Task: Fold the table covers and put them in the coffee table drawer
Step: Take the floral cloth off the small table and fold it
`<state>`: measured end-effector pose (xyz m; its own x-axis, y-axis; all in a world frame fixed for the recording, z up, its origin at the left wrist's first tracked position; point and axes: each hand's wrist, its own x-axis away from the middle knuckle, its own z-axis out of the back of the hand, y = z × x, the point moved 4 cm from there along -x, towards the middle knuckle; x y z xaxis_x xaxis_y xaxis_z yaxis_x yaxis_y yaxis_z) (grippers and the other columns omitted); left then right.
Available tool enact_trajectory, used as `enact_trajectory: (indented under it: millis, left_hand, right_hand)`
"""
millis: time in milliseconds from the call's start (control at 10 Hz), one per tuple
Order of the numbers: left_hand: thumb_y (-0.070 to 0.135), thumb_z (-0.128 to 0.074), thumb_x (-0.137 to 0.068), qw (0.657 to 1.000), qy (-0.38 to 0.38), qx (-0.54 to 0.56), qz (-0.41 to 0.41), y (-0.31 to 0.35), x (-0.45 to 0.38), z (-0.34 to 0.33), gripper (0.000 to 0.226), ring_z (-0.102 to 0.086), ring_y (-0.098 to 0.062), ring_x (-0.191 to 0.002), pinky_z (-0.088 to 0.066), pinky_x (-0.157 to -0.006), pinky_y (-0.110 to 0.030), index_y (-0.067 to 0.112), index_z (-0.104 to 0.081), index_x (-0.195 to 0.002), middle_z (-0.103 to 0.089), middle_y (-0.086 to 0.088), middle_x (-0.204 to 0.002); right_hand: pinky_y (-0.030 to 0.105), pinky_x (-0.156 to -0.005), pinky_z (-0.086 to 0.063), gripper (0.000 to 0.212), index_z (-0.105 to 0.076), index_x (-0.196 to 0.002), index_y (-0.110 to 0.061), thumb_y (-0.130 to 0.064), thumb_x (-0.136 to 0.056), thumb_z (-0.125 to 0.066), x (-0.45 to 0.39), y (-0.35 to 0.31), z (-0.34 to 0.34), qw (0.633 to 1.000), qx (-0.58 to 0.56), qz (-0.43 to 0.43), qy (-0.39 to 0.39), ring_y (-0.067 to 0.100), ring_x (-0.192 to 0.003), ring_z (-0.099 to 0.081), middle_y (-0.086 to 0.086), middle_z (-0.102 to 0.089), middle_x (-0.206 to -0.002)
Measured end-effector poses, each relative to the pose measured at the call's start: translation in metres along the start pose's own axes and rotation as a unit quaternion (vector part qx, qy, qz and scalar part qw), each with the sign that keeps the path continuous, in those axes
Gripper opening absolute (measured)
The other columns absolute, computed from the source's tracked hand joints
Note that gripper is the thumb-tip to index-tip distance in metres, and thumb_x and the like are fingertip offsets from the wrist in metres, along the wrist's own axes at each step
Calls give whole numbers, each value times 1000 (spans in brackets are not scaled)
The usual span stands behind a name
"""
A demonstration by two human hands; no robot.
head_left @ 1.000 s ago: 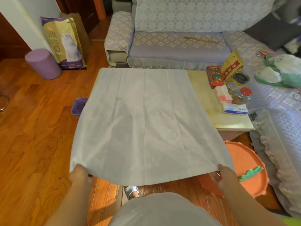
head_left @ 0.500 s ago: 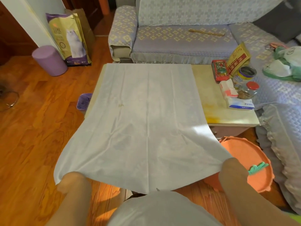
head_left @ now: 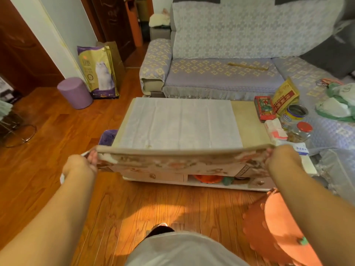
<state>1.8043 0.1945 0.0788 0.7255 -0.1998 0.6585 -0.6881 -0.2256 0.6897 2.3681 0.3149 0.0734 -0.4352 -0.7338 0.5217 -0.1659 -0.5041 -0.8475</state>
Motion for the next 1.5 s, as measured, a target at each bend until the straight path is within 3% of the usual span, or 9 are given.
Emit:
enact_trajectory:
  millis: [100,300,700,800,1000,1100,1200,1300,1500]
  left_hand:
    - [17,-24,-103,999,-36,-11,-33,18,-3,-47,45,-77,-26,-81,-64,-69,-36,2,-36,-144,-69,-18,-109]
    - [19,-31,-103,989,-93,-113,29,-12,-46,-128,28,-66,-20,-103,-52,-96,-38,13,-58,-104,-67,-2,-105]
    - [27,-29,-103,949,-88,-252,169,-110,-253,-410,27,-42,-13,-59,-48,-75,-22,17,-49,-89,-45,0,-72]
    - [26,-36,-105,961,-128,-205,136,-118,-279,-518,24,-56,-14,-69,-53,-83,-26,13,-57,-104,-61,-2,-92]
    - [38,-54,-98,899,-361,-247,9,-157,-266,-639,34,-65,-16,-99,-53,-83,-29,16,-63,-124,-70,-2,-115]
    - [43,-50,-104,833,-362,-418,-5,-224,-258,-592,46,-59,-16,-113,-42,-93,-20,18,-52,-143,-61,3,-127]
    - [36,-49,-105,766,-335,-547,20,-323,-286,-468,38,-61,-27,-118,-45,-95,-26,16,-57,-136,-61,1,-125]
    - [38,-39,-103,589,-361,-719,-71,-374,-320,-364,41,-62,-40,-115,-52,-97,-56,14,-61,-127,-63,-15,-128]
    - [42,-66,-89,789,2,-612,-42,-385,-310,-267,41,-61,-32,-79,-55,-65,-43,3,-62,-101,-61,-12,-88]
  right_hand:
    - [21,-39,-46,36,-56,-127,-12,-19,-100,-34,-36,-40,-11,965,-240,-38,102,8,-50,-64,-5,-70,-73]
    - [32,-57,-57,39,-45,-143,-15,-21,-106,-32,-104,-59,-87,976,-203,-71,34,20,-78,-64,9,-60,-135]
    - [27,-52,-59,37,-52,-136,-10,-11,-103,-36,-360,-124,-258,984,-84,-125,98,21,-81,-64,11,-59,-113]
    - [25,-38,-51,24,-58,-121,-14,-21,-104,-42,-423,-186,-309,986,-82,-101,104,17,-49,-64,8,-63,-85]
    - [36,-78,-57,44,-58,-116,-9,-31,-78,-66,-472,-232,-402,995,-71,-19,-67,21,-92,-64,6,-61,-108]
    - [44,-97,-48,50,-54,-135,-9,-31,-90,-61,-463,-158,-429,989,136,-45,-42,25,-115,-57,7,-58,-126]
    - [46,-116,-31,51,-46,-147,-15,-32,-100,-56,-441,-13,-427,866,468,45,-171,31,-140,-39,10,-39,-154]
    - [46,-111,-41,50,-52,-142,-21,-41,-97,-59,-413,98,-397,802,565,44,-191,31,-135,-45,8,-40,-151]
    - [40,-73,-55,40,-63,-113,-4,-33,-86,-65,-384,201,-302,915,294,-158,227,39,-93,-64,20,-65,-110]
